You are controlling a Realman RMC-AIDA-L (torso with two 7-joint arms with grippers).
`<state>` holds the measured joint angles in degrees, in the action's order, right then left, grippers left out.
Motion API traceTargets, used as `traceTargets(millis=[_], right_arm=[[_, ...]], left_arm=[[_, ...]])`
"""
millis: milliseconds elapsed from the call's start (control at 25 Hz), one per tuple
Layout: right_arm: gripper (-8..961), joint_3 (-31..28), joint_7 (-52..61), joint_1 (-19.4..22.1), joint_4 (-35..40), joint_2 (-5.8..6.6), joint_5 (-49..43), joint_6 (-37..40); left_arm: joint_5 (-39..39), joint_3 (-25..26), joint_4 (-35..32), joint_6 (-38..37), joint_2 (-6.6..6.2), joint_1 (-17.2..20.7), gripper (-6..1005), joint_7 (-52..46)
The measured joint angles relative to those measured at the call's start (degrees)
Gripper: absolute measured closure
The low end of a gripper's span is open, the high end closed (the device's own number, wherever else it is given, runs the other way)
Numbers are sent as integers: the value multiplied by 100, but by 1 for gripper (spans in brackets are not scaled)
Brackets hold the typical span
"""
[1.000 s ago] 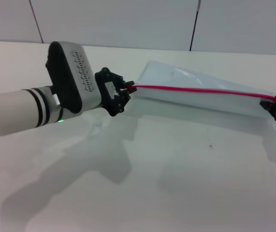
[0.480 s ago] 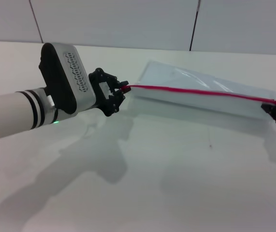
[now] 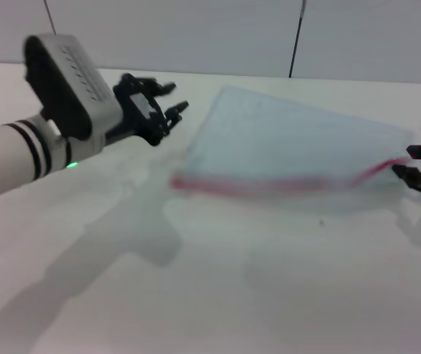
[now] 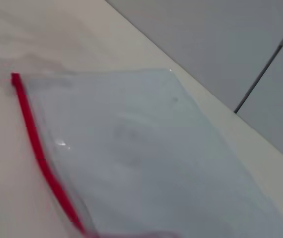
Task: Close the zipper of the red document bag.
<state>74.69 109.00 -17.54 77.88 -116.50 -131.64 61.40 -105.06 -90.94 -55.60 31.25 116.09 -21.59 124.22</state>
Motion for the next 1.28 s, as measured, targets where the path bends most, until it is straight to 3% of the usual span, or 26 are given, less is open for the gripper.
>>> traceTargets(millis=[280, 440, 560, 680, 960, 1120, 1280], right_arm=[[486, -187, -177, 197, 300, -2, 903, 407], [321, 24, -616, 459, 66, -35, 1774, -511], [213, 470, -1443, 545, -443, -43, 2965, -1390], [152, 797, -2647, 541, -1007, -39, 4492, -1933], [106, 1092, -6218, 242, -2832, -30, 8869, -1838], [103, 1173, -7196, -237, -4012, -17, 10149, -1550], [103, 1141, -7743, -526, -4814, -21, 11006, -1105]], left_arm=[[-853, 302, -573, -28, 13, 591, 662, -5], [-1561, 486, -593, -32, 19, 657, 532, 49], [-2117, 569, -546, -13, 31, 733, 426, 291], [-2747, 614, -351, 169, 37, 754, 193, 795], [-4880, 591, 650, 1256, 49, 750, 138, 2213], [-5881, 596, 1634, 2291, 67, 582, 138, 3193], [-6092, 666, 2541, 3016, 77, 244, 138, 3612]])
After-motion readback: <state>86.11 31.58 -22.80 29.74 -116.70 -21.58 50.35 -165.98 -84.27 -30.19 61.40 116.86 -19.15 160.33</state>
